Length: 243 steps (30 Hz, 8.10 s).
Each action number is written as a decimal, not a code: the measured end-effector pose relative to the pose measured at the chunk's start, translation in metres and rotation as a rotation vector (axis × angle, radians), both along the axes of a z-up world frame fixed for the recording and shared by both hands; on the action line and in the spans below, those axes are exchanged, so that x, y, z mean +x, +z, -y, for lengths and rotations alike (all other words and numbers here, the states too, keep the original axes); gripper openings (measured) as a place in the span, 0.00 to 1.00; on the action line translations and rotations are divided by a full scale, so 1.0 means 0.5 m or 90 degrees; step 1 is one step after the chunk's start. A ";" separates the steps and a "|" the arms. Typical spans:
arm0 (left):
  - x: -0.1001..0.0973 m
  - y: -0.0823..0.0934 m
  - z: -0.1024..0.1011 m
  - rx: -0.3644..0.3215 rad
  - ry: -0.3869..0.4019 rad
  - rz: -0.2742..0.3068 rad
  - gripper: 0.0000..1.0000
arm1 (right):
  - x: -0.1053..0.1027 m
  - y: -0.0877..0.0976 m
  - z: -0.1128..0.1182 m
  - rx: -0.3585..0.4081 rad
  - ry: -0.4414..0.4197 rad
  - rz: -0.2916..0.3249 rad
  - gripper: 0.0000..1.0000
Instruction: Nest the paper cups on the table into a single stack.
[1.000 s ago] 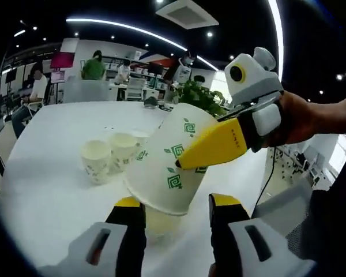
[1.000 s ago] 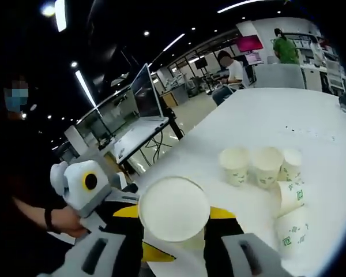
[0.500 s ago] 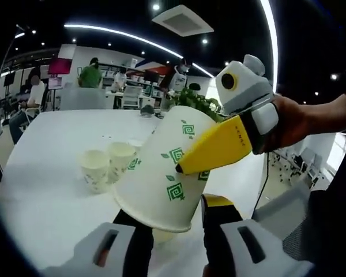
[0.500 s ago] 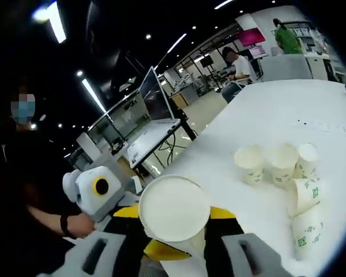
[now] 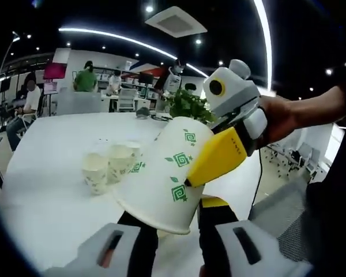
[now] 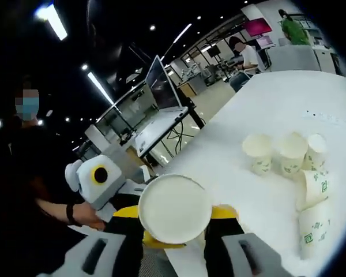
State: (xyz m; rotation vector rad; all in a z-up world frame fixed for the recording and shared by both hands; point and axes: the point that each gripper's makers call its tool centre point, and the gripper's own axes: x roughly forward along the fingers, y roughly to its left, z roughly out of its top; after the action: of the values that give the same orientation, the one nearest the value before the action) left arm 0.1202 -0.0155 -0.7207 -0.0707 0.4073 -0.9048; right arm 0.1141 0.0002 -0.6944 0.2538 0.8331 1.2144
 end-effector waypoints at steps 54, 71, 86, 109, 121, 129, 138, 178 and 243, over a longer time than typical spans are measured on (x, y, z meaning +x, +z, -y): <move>-0.086 0.022 0.038 0.078 -0.112 0.044 0.02 | -0.040 -0.008 0.040 -0.018 0.018 0.009 0.51; -0.079 0.026 0.036 0.063 -0.108 0.042 0.11 | -0.041 0.013 0.020 0.052 0.023 -0.057 0.47; -0.066 0.031 0.031 0.010 -0.078 0.024 0.14 | -0.054 0.004 0.003 0.067 0.020 -0.088 0.47; -0.090 0.031 0.046 -0.015 -0.099 0.000 0.05 | -0.072 -0.007 0.000 0.062 0.035 -0.095 0.50; -0.108 0.038 0.060 0.001 -0.132 0.000 0.00 | -0.065 -0.005 0.017 0.058 0.021 -0.077 0.49; -0.099 0.031 0.048 0.018 -0.125 -0.005 0.00 | -0.050 -0.015 0.037 0.037 0.000 -0.040 0.54; -0.077 0.004 0.020 0.051 -0.101 -0.019 0.00 | -0.040 -0.037 0.066 -0.008 -0.017 0.009 0.66; -0.028 -0.052 0.011 0.245 -0.119 -0.060 0.00 | -0.071 -0.111 0.161 -0.190 -0.048 0.134 0.78; 0.002 -0.071 0.030 0.305 -0.128 -0.066 0.00 | -0.080 -0.126 0.186 -0.191 -0.067 0.110 0.77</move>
State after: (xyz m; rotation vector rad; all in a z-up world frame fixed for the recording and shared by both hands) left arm 0.1210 -0.0303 -0.7564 0.3697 0.7275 -0.9819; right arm 0.0742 -0.0928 -0.7576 -0.0503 0.8282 0.9822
